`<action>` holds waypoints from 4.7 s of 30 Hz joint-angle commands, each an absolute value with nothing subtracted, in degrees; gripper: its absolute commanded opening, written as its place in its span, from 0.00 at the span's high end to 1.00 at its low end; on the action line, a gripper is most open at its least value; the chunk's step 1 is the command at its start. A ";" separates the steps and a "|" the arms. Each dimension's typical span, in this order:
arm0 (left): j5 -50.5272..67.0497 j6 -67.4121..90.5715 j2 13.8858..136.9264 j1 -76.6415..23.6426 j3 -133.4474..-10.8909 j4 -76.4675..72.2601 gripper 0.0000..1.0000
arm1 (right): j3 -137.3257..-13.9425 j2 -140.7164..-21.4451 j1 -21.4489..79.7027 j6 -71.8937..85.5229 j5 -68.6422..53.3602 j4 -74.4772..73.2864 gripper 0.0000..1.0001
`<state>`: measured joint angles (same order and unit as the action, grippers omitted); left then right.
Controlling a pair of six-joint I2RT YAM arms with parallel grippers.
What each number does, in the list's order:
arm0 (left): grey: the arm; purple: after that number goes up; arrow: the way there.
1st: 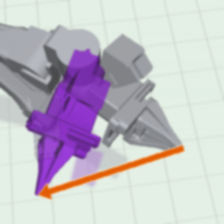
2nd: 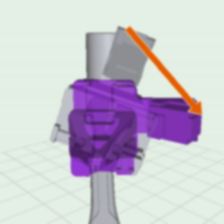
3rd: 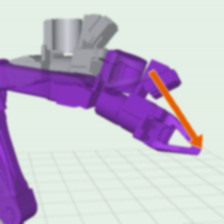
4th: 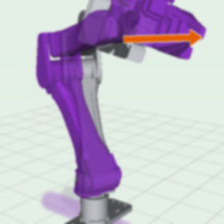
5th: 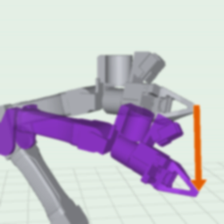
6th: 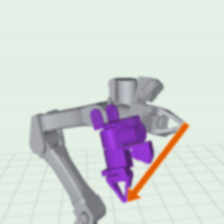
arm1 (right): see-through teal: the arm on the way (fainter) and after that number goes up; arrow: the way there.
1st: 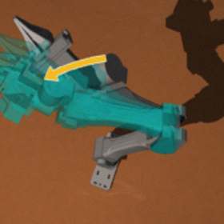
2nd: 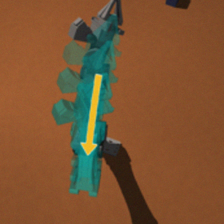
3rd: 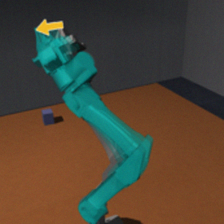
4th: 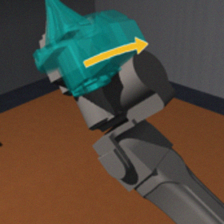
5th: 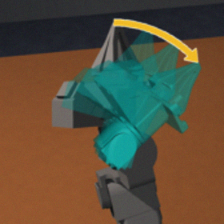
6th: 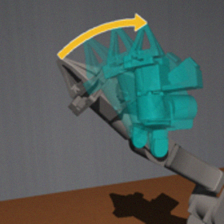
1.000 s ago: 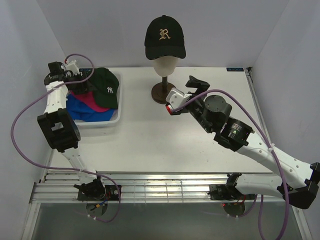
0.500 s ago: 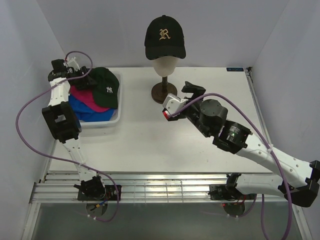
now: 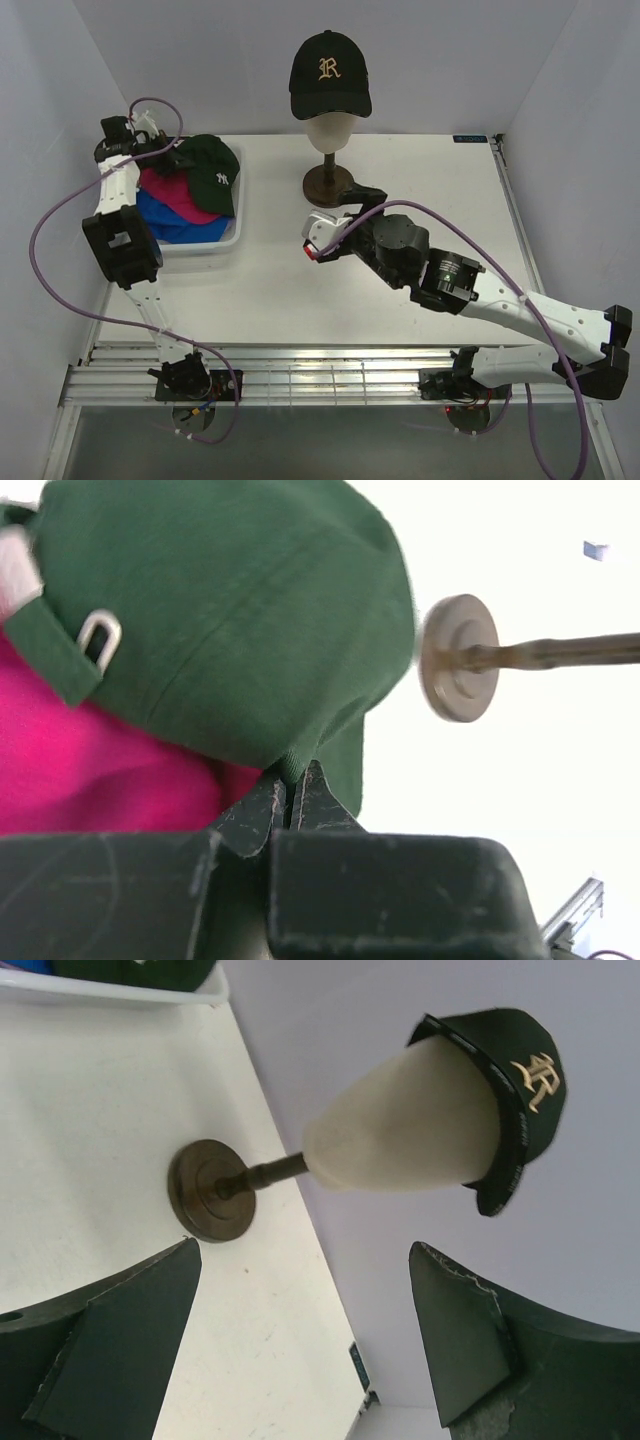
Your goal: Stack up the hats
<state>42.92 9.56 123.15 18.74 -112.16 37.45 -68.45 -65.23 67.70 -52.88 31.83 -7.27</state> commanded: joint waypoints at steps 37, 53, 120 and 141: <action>63.72 49.92 68.73 18.54 -84.11 21.71 1.00 | -63.98 -93.43 71.81 -52.82 26.28 60.11 0.42; 61.00 44.65 66.45 18.54 -78.40 25.48 1.00 | -63.11 -78.33 69.62 -38.77 20.49 32.14 0.92; 50.62 23.64 63.11 19.77 -81.04 37.35 0.14 | -127.98 -110.31 39.10 -73.11 21.70 13.54 0.92; 51.59 24.00 62.67 20.48 -79.63 36.48 0.15 | -129.02 -112.93 38.67 -69.36 23.38 18.09 0.92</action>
